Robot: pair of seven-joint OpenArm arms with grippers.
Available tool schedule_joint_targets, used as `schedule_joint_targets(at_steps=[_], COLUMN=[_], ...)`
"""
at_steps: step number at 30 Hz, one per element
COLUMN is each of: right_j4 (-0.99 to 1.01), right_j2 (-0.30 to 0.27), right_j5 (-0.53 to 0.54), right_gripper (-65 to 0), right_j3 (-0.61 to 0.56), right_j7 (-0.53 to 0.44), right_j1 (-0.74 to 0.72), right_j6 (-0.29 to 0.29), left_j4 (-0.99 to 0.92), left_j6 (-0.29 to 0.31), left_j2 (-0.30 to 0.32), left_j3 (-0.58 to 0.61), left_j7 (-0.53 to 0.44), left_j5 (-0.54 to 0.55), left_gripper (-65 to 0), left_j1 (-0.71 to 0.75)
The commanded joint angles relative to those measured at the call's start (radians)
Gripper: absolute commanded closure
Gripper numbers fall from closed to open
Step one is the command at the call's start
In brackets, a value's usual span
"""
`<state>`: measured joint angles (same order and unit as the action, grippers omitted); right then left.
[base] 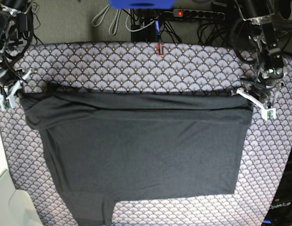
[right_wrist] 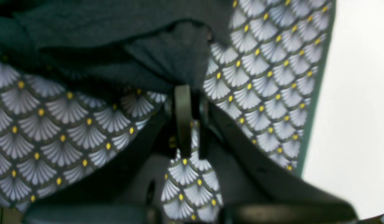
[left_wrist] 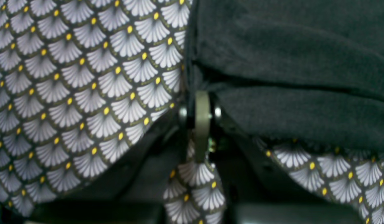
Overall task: Fold the T-shirt properly
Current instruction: 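Pull both held corners back toward the arms, unfolding the shirt flat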
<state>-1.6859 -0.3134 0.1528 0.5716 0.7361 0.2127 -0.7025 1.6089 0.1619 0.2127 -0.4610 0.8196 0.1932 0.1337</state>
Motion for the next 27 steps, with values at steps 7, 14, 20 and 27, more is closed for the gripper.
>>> schedule_joint_targets(at_steps=[7,14,20,27], right_j4=[-0.119,-0.176,-0.181,-0.213], right_j2=[-0.003,0.021,0.02,0.01], right_j5=[0.0,0.0,0.0,-0.006], right_gripper=[0.0,0.0,0.0,0.0], right_j3=[0.043,0.123,0.132,0.077], right_j7=[-0.011,-0.01,-0.01,0.02], right_j1=[0.078,0.096,0.086,0.003], right_j6=[0.004,0.004,0.004,0.004], left_j4=[0.126,0.271,0.299,0.279], left_j6=[-0.002,0.0,0.035,0.071], left_j2=[0.037,0.057,0.06,0.055], left_j3=[-0.008,-0.074,-0.101,-0.097], left_j7=[-0.016,0.057,0.103,0.188], left_j5=[-0.001,0.001,-0.001,-0.002], left_gripper=[-0.3,-0.3,-0.3,-0.3], left_j1=[0.073,0.136,0.09,-0.012])
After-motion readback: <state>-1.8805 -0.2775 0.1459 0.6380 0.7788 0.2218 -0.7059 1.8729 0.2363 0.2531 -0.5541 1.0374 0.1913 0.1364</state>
